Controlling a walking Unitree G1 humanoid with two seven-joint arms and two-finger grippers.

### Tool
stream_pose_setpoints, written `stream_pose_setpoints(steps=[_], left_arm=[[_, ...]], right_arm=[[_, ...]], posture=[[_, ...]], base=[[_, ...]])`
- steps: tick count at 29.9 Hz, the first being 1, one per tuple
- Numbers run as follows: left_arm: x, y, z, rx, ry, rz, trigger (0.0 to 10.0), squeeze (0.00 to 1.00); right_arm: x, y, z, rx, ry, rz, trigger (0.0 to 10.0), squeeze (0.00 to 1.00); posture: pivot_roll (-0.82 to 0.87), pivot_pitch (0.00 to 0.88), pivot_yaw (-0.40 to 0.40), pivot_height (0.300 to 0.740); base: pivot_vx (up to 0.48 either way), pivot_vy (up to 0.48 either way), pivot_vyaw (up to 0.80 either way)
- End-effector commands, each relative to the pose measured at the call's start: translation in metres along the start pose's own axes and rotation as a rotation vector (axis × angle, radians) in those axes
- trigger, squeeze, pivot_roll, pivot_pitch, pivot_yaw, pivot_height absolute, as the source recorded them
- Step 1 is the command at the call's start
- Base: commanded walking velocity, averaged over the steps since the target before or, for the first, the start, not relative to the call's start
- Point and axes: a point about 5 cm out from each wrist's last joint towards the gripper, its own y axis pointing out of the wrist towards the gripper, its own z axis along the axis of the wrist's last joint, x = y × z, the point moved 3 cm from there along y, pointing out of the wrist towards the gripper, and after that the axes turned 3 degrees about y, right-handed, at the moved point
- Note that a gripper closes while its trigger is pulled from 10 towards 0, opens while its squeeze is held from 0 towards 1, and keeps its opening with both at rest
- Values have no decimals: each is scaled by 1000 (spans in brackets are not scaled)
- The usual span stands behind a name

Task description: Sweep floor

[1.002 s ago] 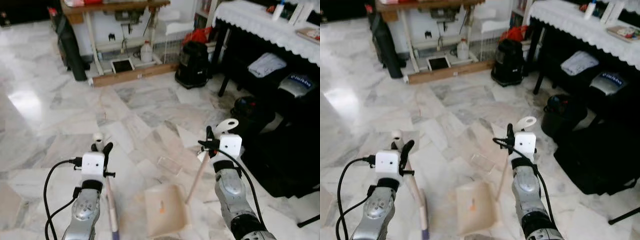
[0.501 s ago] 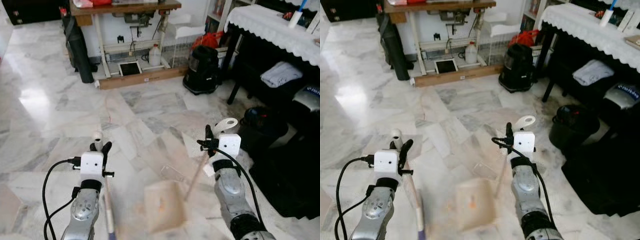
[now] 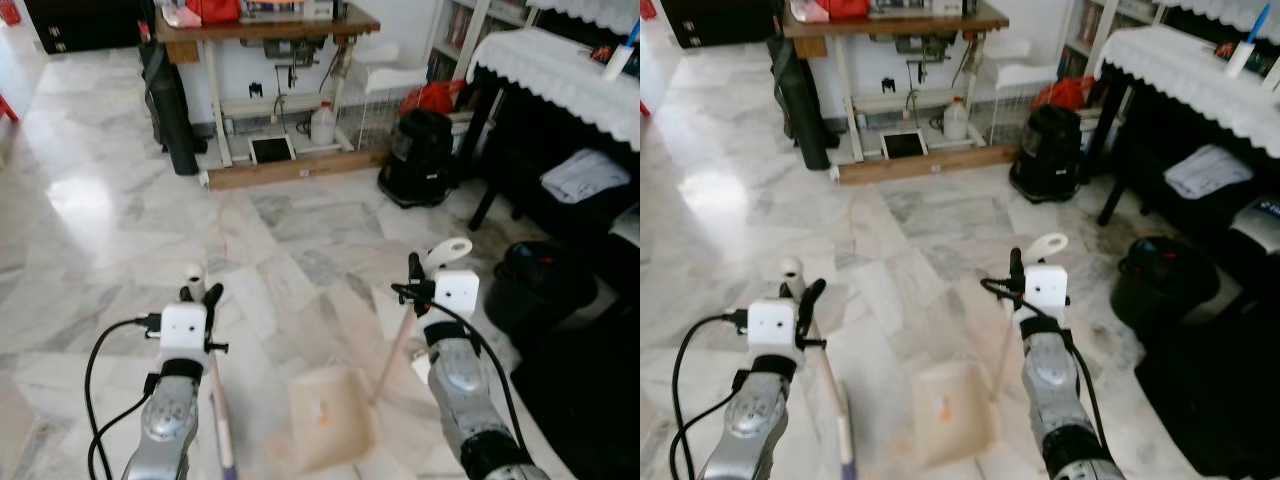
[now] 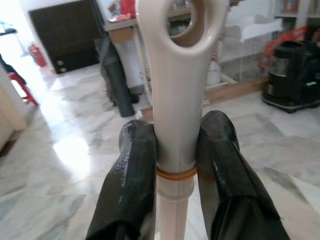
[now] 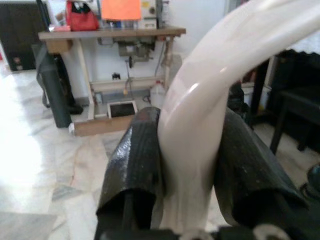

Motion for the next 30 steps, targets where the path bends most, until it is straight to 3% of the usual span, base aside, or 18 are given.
stream_pose_setpoints(steps=[1, 20, 30], left_arm=[[-12, 2, 6, 33, 26, 31, 10000, 0], [-14, 2, 7, 34, 28, 38, 10000, 0], [-14, 1, 7, 33, 30, 38, 10000, 0]], right_arm=[[-4, 8, 16, 64, -12, 19, 10000, 0], [-2, 10, 14, 46, 33, -7, 10000, 0], [-2, 9, 13, 41, 39, -5, 10000, 0]], posture=[[90, 1, -25, 740], [94, 14, -24, 740], [95, 18, -22, 740]], base=[[296, 0, 581], [296, 0, 0], [297, 0, -800]])
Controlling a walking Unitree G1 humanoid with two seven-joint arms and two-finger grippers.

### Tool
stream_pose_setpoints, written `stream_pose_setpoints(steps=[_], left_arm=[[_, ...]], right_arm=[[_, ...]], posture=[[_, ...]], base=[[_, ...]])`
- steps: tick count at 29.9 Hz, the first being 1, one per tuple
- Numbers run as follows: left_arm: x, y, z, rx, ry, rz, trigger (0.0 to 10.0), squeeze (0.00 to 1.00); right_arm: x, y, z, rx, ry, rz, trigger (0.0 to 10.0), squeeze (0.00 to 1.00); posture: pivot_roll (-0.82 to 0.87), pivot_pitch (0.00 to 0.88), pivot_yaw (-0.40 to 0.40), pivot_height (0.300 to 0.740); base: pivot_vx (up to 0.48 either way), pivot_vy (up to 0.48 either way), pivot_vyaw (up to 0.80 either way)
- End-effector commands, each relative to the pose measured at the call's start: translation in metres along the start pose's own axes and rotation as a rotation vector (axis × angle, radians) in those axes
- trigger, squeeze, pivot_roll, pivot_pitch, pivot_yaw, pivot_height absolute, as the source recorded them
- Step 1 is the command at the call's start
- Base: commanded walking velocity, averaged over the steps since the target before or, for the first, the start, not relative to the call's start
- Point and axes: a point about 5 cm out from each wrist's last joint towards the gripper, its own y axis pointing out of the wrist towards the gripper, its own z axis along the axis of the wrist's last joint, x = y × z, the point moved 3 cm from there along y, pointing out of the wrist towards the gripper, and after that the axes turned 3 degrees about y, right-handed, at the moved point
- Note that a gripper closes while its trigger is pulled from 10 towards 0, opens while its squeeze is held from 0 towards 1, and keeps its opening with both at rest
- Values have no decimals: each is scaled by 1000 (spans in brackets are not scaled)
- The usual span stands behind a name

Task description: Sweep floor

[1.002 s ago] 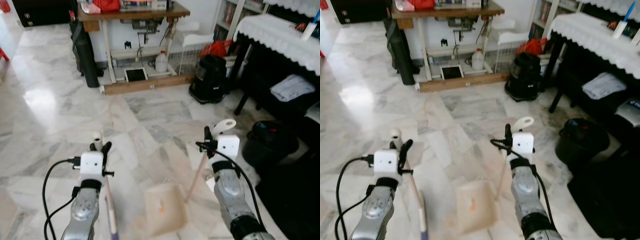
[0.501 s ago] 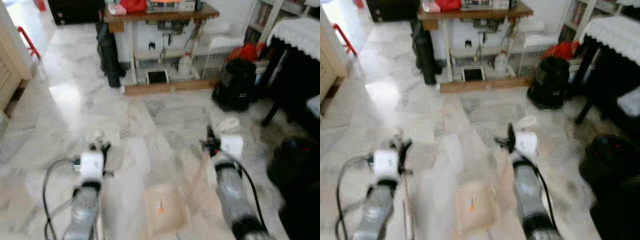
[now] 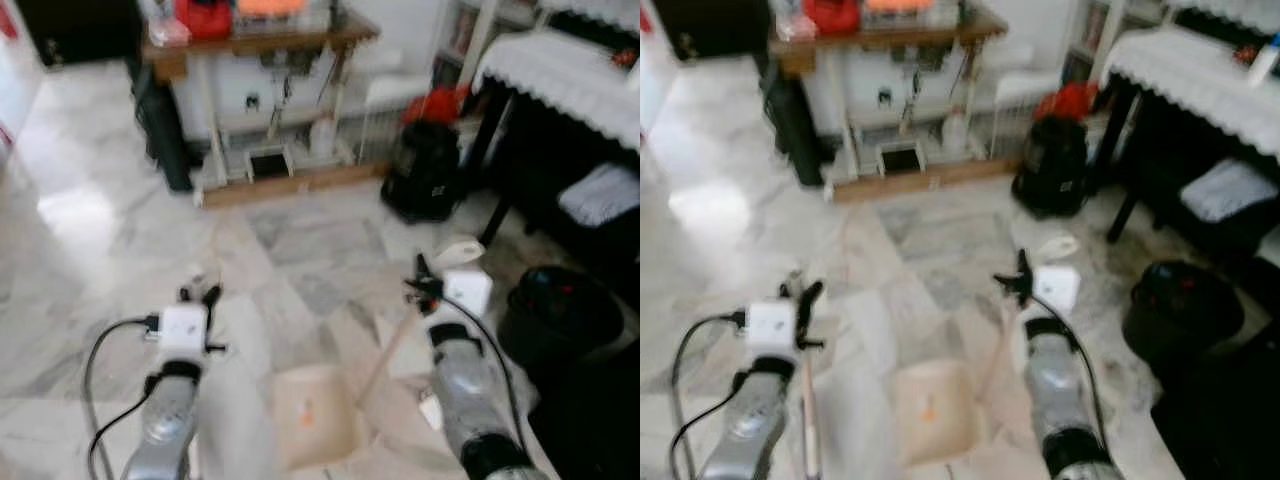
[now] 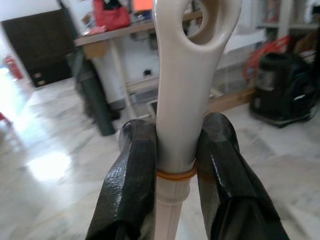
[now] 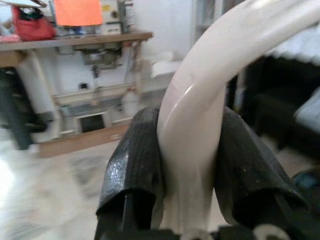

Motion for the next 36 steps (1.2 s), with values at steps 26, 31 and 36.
stream_pose_setpoints(steps=[26, 31, 36], left_arm=[[-3, 3, 10, 49, -2, -14, 10000, 0], [-1, 3, 13, 53, -10, -40, 10000, 0], [1, 4, 10, 34, -21, -77, 10000, 0]], right_arm=[[3, 7, 11, 42, -35, -36, 10000, 0], [7, 5, 9, 37, -45, -52, 10000, 0], [14, 3, 6, 25, -64, -89, 10000, 0]], posture=[[89, 25, -17, 740], [88, 28, -16, 740], [87, 33, -13, 740]], base=[[177, 0, -22], [0, 0, 0], [0, 0, 0]])
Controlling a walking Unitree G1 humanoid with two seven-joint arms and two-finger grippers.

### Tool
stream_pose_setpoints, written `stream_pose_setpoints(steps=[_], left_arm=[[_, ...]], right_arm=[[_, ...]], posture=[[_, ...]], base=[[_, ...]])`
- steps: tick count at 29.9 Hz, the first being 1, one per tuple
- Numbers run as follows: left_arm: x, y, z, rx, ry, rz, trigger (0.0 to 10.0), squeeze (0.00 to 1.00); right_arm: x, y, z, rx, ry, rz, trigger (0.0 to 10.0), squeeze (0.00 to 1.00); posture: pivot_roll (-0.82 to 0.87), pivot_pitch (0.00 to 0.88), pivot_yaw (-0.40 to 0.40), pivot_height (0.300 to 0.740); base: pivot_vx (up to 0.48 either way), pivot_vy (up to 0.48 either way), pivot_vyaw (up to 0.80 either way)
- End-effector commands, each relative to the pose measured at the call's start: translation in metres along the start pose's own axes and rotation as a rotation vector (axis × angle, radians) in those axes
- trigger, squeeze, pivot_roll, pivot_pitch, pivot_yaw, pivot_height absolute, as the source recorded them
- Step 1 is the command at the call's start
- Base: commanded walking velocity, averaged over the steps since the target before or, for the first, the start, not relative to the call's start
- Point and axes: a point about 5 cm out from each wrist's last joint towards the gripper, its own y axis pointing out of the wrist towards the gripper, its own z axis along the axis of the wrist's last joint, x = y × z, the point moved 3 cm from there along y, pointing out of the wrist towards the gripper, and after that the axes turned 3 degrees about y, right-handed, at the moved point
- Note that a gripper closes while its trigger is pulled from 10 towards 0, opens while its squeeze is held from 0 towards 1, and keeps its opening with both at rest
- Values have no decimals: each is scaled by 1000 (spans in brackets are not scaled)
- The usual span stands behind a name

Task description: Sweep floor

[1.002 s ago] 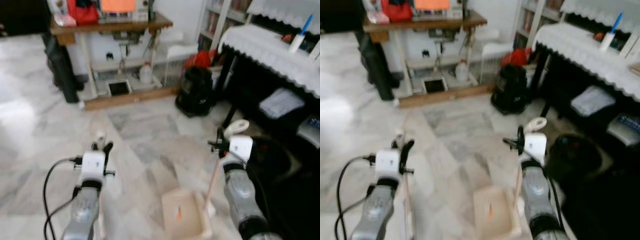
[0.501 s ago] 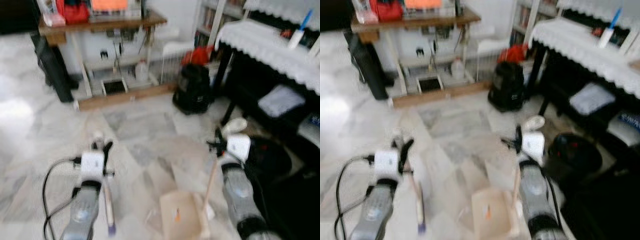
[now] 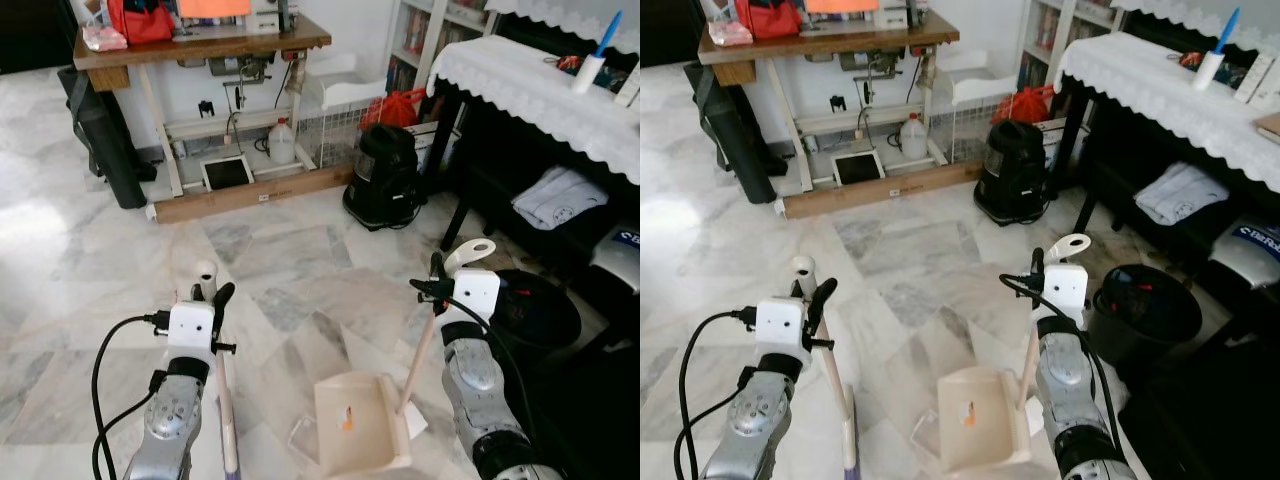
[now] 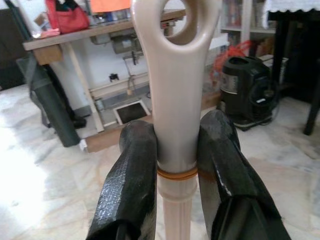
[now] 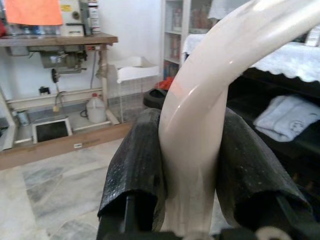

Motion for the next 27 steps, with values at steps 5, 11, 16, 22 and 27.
stream_pose_setpoints(steps=[5, 11, 16, 22, 27], left_arm=[[0, 3, 1, -19, -52, -43, 10000, 0], [-3, 3, -2, -47, -90, -47, 10000, 0], [-4, 4, -2, -54, -98, -51, 10000, 0], [-7, 4, -3, -70, -115, -58, 10000, 0], [-10, 6, 0, -67, -131, -54, 10000, 0]], right_arm=[[12, -2, -3, -4, -47, -39, 10000, 0], [19, -8, -14, -40, -125, -38, 10000, 0], [24, -10, -19, -65, -140, -51, 10000, 0], [26, -16, -28, -96, -175, -47, 10000, 0], [25, -20, -33, -111, -197, -31, 10000, 0]], posture=[[87, 43, -9, 740], [93, 56, -4, 740], [97, 63, 1, 740], [102, 70, 10, 740], [109, 69, 14, 740]], base=[[0, 0, 0], [0, 0, 0], [0, 0, 0], [0, 0, 0], [0, 0, 0]])
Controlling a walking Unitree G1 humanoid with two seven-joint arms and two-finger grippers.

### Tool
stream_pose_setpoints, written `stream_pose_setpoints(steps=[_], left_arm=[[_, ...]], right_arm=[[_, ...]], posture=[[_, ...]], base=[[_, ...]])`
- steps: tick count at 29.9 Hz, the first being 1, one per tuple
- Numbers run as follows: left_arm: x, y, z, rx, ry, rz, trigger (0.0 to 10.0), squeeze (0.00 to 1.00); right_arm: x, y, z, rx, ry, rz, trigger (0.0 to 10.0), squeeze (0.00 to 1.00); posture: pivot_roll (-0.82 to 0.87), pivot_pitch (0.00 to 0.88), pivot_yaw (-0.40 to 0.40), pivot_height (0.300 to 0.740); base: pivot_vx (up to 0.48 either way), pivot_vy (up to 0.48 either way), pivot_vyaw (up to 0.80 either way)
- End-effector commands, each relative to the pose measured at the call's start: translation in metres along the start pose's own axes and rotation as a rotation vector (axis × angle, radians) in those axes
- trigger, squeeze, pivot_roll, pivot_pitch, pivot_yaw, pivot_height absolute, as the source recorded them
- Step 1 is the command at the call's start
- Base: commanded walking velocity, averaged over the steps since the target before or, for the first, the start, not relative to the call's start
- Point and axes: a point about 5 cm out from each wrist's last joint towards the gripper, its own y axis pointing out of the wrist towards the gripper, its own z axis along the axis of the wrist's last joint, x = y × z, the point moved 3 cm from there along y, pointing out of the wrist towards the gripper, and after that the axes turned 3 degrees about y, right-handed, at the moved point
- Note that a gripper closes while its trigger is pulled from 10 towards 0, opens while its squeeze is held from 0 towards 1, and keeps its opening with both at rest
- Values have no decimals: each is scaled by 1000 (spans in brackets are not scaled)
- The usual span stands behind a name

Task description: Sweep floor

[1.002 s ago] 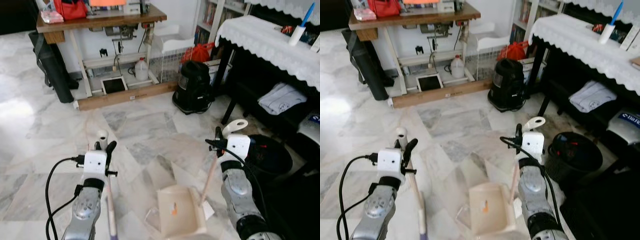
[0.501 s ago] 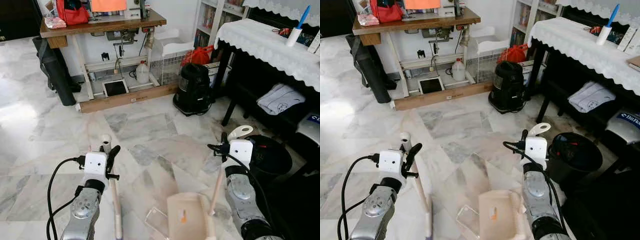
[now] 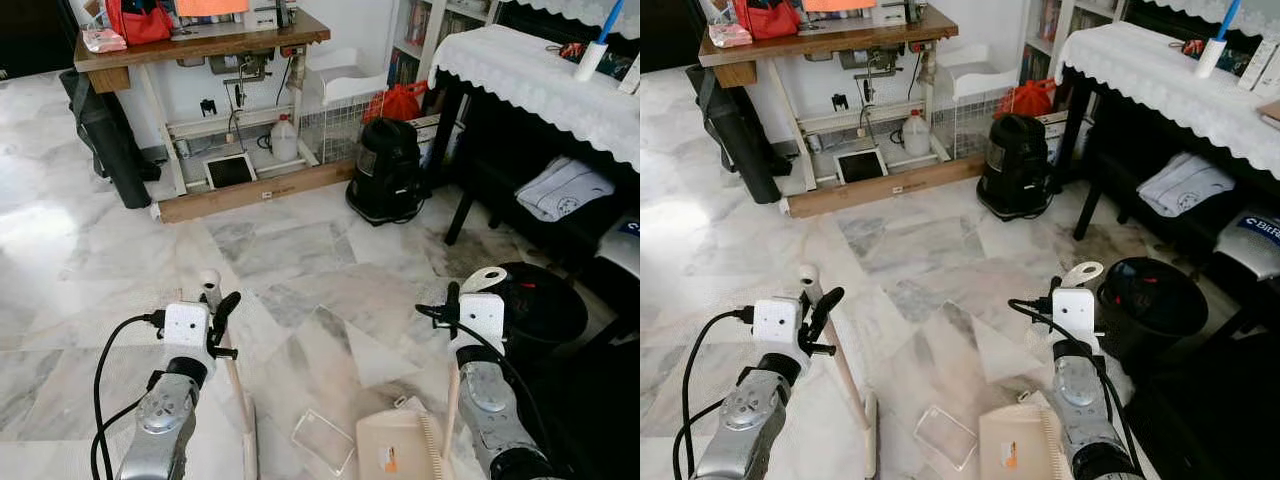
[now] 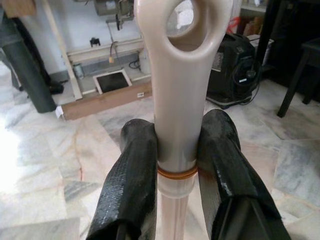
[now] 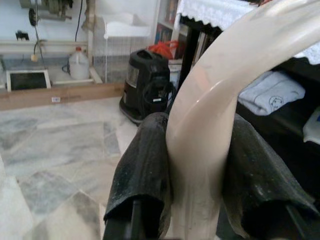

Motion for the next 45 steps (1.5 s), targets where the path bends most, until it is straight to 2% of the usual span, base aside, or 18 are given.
stream_pose_setpoints(steps=[1, 17, 26, 45], left_arm=[[-4, 3, 13, 37, 0, 2, 10000, 0], [1, 1, 13, 32, -8, -28, 10000, 0], [3, 0, 14, 42, -4, -41, 10000, 0], [5, 3, 27, 95, -21, -52, 10000, 0]], right_arm=[[3, 1, 3, 27, -24, 3, 10000, 0], [7, 2, 2, 33, -76, 8, 10000, 0], [-7, 1, 1, 34, -103, 67, 10000, 0], [-13, 9, 17, 106, -77, 60, 10000, 0]], posture=[[108, 70, 14, 740], [119, 38, 13, 740], [128, 13, 15, 740], [136, 21, 21, 740]], base=[[0, 0, 0], [0, 0, 0], [0, 0, 0], [0, 0, 0]])
